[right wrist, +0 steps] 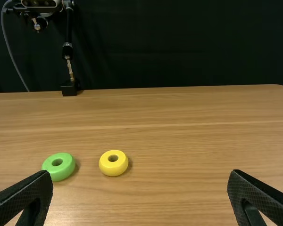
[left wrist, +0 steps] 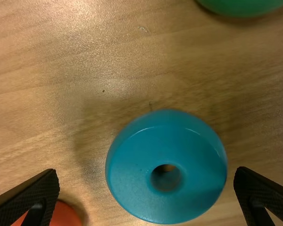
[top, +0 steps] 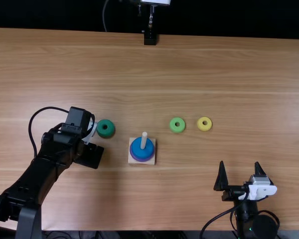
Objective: Build the Hanoi tower: stack the rings onto the peg from bottom to top in this color order: purple, dark blue, light blue, dark green, light green, yellow, orange.
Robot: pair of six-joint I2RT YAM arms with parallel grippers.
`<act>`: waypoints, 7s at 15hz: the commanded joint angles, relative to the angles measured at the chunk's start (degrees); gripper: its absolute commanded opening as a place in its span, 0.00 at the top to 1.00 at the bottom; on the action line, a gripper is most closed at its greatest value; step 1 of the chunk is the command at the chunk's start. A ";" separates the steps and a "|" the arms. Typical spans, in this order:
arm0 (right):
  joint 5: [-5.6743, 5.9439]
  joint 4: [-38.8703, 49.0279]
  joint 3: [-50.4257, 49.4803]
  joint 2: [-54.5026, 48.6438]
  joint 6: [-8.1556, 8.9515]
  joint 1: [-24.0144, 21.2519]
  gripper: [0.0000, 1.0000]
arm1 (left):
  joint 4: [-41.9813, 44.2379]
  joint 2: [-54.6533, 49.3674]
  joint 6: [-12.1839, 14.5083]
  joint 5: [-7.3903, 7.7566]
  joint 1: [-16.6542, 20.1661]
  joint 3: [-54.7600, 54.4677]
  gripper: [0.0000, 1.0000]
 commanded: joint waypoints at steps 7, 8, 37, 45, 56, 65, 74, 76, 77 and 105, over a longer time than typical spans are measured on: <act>-0.45 0.38 -0.86 -0.73 0.20 -0.55 0.00 | 0.08 0.51 0.62 -0.12 -0.01 -0.75 0.00; -0.45 0.38 -0.86 -0.73 0.20 -0.55 0.00 | 0.08 0.95 0.62 -0.12 -0.01 -0.75 0.00; -0.45 0.38 -0.86 -0.73 0.20 -0.55 0.00 | 0.40 3.76 -0.11 0.51 -0.54 0.13 0.00; -0.45 0.38 -0.86 -0.73 0.20 -0.55 0.00 | -0.66 3.50 0.62 -0.12 -0.72 -0.04 0.84; -0.45 0.38 -0.86 -0.73 0.20 -0.55 0.00 | -19.22 3.33 -0.54 0.41 -1.77 24.56 1.00; -0.45 0.38 -0.86 -0.73 0.20 -0.55 0.00 | -44.11 7.72 -14.35 0.51 -10.21 55.41 1.00; -0.45 0.38 -0.86 -0.73 0.20 -0.55 0.00 | -44.64 13.78 -21.52 0.51 -20.93 63.50 1.00; -0.45 0.38 -0.86 -0.73 0.09 -0.55 0.00 | -44.64 14.40 -23.00 0.41 -22.25 64.20 1.00; -0.45 0.38 -0.86 -0.73 0.09 -0.55 0.00 | -44.64 14.93 -23.32 0.41 -22.69 64.20 1.00; -0.45 0.38 -0.86 -0.73 0.20 -0.55 0.00 | -44.74 19.76 -27.32 0.62 -26.91 66.84 1.00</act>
